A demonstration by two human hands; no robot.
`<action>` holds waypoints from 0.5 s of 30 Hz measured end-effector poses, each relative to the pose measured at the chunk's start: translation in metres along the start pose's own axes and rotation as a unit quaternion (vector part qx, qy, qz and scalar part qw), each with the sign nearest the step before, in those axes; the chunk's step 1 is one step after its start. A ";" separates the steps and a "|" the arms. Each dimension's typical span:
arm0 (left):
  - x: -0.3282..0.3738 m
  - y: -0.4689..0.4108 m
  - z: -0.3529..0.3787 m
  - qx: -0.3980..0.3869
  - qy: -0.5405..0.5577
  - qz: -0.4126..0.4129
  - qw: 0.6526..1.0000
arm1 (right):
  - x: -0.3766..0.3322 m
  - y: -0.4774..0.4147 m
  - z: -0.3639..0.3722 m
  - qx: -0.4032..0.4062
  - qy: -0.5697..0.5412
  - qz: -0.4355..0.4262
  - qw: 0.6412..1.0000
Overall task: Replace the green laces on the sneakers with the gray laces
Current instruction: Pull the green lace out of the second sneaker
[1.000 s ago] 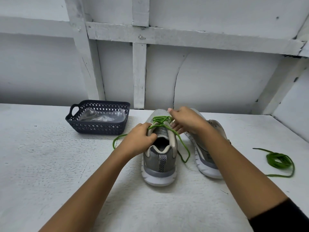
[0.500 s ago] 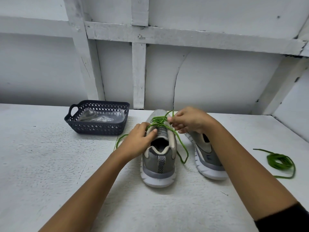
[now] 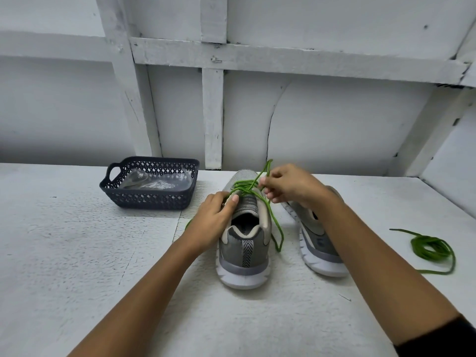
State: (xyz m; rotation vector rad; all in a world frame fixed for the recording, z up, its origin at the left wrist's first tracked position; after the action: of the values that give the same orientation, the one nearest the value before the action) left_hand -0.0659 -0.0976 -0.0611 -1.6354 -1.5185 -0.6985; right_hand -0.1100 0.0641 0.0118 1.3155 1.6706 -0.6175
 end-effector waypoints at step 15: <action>-0.001 0.000 0.001 0.008 0.019 0.002 1.000 | -0.002 0.002 -0.002 0.034 0.042 -0.002 0.999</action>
State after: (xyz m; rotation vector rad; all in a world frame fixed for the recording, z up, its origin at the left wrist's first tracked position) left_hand -0.0658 -0.0976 -0.0624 -1.6030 -1.4900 -0.7100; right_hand -0.1087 0.0657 0.0147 1.4050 1.7340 -0.6335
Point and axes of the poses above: each hand's wrist, its own y-axis away from the middle knuckle, its own z-axis out of the palm, x = y × z, the point moved 5 cm from there along -y, towards the middle knuckle
